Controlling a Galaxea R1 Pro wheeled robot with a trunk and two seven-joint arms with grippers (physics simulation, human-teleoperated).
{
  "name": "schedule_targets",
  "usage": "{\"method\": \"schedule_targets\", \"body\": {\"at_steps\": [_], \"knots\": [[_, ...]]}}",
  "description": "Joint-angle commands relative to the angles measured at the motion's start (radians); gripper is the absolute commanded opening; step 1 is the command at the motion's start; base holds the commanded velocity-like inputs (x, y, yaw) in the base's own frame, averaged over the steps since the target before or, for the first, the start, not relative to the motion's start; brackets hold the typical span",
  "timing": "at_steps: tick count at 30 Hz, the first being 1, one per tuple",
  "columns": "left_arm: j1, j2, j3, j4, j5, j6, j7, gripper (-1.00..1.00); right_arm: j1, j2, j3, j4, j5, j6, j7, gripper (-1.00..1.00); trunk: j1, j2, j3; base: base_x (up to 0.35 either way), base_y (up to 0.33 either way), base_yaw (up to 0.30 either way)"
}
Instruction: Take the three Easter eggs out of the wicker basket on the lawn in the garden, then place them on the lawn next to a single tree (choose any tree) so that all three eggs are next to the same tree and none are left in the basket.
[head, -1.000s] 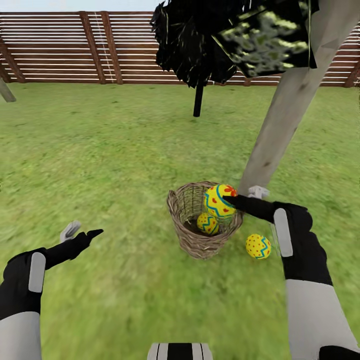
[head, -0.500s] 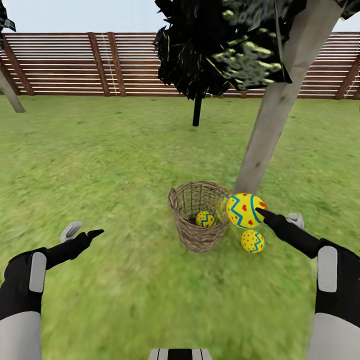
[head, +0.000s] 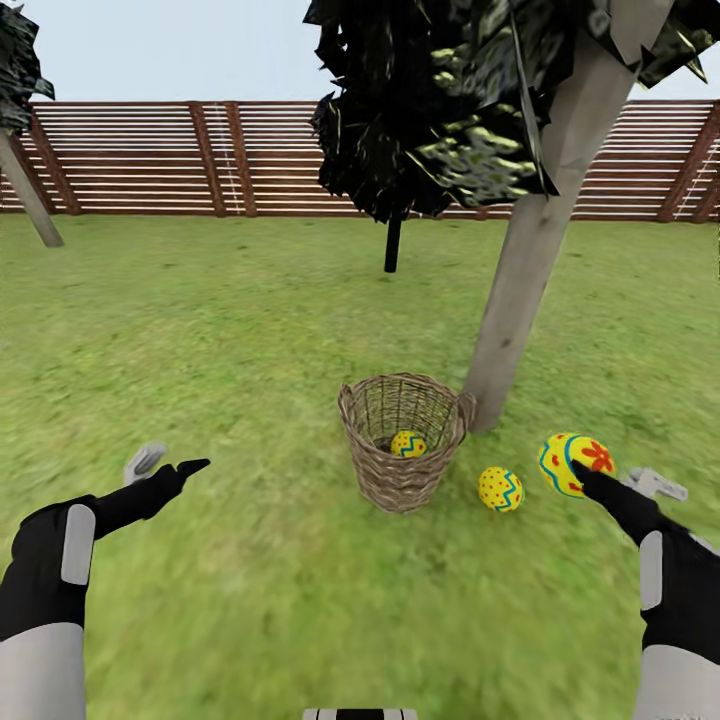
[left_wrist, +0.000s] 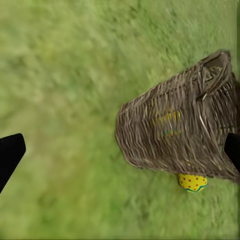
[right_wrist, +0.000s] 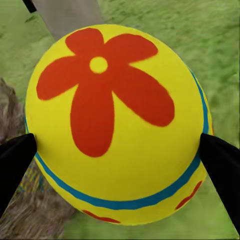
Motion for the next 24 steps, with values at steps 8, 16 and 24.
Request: {"method": "schedule_targets", "body": {"at_steps": [8, 16, 24], "knots": [[-0.001, -0.01, 0.004, -0.004, 0.0, 0.004, -0.03, 1.0, -0.017, -0.006, 0.467, 0.371, 0.13, -0.411, -0.574, -1.0, -0.002, 0.001, 0.015, 0.0, 0.0, 0.0], [-0.001, -0.009, 0.004, -0.002, -0.002, 0.002, -0.184, 1.0, -0.021, -0.006, 0.549, 0.397, 0.149, -0.416, -0.71, -1.0, -0.002, 0.001, 0.015, 0.0, -0.168, 0.0], [-0.001, -0.01, 0.004, -0.002, -0.002, 0.001, -0.184, 1.0, -0.021, -0.003, 0.551, 0.383, 0.149, -0.415, -0.709, -1.0, -0.002, 0.001, 0.015, 0.0, -0.314, 0.044]]}}
